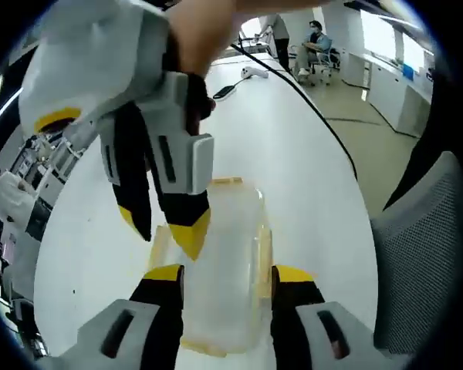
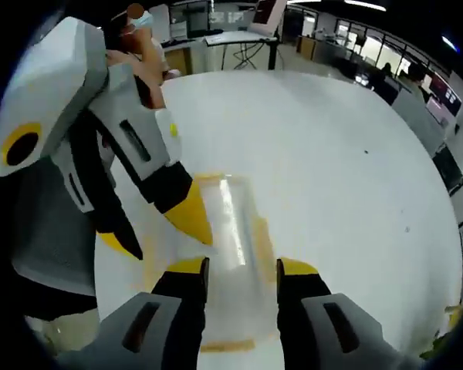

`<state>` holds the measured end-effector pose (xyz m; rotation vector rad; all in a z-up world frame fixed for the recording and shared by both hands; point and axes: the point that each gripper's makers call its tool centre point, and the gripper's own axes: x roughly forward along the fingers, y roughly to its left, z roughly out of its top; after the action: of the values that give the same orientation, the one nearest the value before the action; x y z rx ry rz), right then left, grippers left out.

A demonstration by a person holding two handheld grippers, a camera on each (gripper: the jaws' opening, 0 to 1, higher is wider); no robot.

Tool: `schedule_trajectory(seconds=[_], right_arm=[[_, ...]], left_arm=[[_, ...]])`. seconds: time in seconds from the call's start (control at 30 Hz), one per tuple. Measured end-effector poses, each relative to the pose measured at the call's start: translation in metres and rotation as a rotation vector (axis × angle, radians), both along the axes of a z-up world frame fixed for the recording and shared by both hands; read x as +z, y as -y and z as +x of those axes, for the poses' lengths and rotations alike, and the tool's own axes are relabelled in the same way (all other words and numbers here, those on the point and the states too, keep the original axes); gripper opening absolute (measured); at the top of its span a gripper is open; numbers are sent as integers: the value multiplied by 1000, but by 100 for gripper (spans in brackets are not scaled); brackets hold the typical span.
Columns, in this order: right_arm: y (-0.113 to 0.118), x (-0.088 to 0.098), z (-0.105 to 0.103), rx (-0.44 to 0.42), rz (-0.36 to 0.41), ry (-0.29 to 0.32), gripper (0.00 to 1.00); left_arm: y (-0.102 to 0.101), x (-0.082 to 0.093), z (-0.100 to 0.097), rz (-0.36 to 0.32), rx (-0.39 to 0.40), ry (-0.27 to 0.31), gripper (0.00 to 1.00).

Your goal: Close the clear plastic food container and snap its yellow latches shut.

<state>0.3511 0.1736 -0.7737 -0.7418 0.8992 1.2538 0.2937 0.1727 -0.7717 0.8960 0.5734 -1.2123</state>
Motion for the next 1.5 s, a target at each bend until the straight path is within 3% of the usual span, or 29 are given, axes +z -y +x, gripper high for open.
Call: schedule_trajectory(seconds=[0.23,0.33,0.47,0.57,0.97,1.13,1.37,1.5], right_arm=[[-6,-4,-4,-2,-40,-205,36],[-5,-8,-2,32,-49,-246,36],[-6,-8,-6,185,-158,-228,33],[-8,-9,-7,222,-219,-233,32],[0,-10,-15,244,-369,-272,28],[-7,-12,-15,238,-331,-283,28],[-8,-13,-11,245,-402,-303,29],[-9,-13,-10,249,-427,-307,29]], left_arm=[[2,-6,2,20,-3,10,41],[2,-7,3,18,-1,19,41],[2,-8,3,-3,13,16,40],[2,-8,3,-7,12,20,40],[2,-9,4,21,23,21,38],[2,-9,5,44,25,26,36],[5,-9,5,65,41,28,35],[5,-10,5,82,60,57,35]])
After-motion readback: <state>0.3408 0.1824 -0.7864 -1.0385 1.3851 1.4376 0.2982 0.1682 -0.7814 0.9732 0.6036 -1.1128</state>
